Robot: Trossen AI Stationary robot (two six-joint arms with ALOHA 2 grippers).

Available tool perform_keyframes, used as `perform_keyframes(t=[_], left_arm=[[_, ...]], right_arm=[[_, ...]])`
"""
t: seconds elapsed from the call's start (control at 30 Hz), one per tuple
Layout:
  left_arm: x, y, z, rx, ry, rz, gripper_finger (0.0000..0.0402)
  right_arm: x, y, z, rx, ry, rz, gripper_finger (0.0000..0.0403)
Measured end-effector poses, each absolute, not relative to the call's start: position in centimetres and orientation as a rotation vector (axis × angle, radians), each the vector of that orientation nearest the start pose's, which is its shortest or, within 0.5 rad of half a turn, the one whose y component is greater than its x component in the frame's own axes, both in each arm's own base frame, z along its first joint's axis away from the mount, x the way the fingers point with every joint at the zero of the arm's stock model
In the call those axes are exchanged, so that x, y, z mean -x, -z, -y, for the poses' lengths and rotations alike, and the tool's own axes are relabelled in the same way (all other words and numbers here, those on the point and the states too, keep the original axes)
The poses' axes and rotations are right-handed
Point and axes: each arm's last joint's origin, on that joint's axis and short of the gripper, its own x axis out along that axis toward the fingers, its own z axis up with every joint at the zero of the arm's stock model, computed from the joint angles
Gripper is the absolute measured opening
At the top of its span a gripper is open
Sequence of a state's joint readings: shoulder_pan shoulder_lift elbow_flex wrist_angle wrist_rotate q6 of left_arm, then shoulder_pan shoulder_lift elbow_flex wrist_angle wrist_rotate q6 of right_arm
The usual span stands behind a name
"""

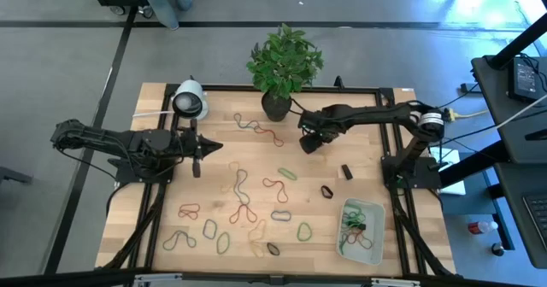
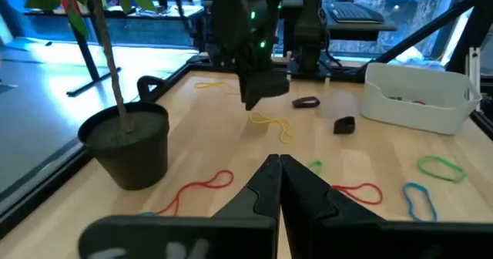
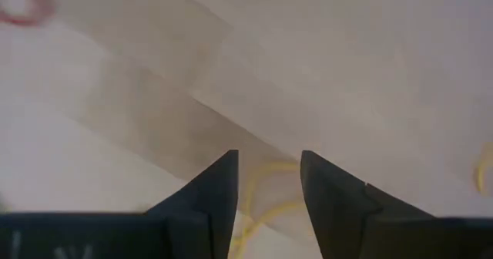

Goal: Pick and place rubber bands into bin
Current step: Put the yellow rubber band into the gray bin

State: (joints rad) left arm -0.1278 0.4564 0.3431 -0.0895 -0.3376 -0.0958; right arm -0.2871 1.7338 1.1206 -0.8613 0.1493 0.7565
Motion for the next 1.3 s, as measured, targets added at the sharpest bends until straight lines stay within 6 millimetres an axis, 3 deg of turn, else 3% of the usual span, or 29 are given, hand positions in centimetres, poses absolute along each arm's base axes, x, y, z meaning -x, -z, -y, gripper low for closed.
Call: perform_keyframes(t=[0.23,0.67,0.77,0.87,0.93,1.1,1.3], left_arm=[[-12.7,-23.2,1.0,0.098,-0.122,-0.196,0.0001],[-12.6,-23.0,1.0,0.087,-0.096,-0.222,0.0001],[-12.6,-23.0,1.0,0.08,-0.095,-0.222,0.0002],[-12.6,-23.0,1.0,0.079,-0.092,-0.225,0.0002],[-12.6,-22.9,1.0,0.078,-0.092,-0.229,0.0002],[-12.6,-22.9,1.0,0.077,-0.092,-0.233,0.0002],[-12.6,-22.9,1.0,0.076,-0.092,-0.236,0.0002]], right_arm=[[-28.7,-15.4,8.9,-0.789,1.037,-1.433,0.0137],[-29.2,-12.6,5.9,-0.903,0.94,-1.426,0.0128],[-28.9,-12.1,5.5,-0.909,0.945,-1.411,0.0096],[-29.1,-12.0,5.0,-0.883,0.927,-1.408,0.0038],[-29.2,-12.3,4.8,-0.872,0.917,-1.402,0.0011],[-29.6,-14.2,3.8,-0.838,0.894,-1.373,0.0004],[-28.7,-18.6,2.2,-0.834,0.872,-1.275,0.0002]])
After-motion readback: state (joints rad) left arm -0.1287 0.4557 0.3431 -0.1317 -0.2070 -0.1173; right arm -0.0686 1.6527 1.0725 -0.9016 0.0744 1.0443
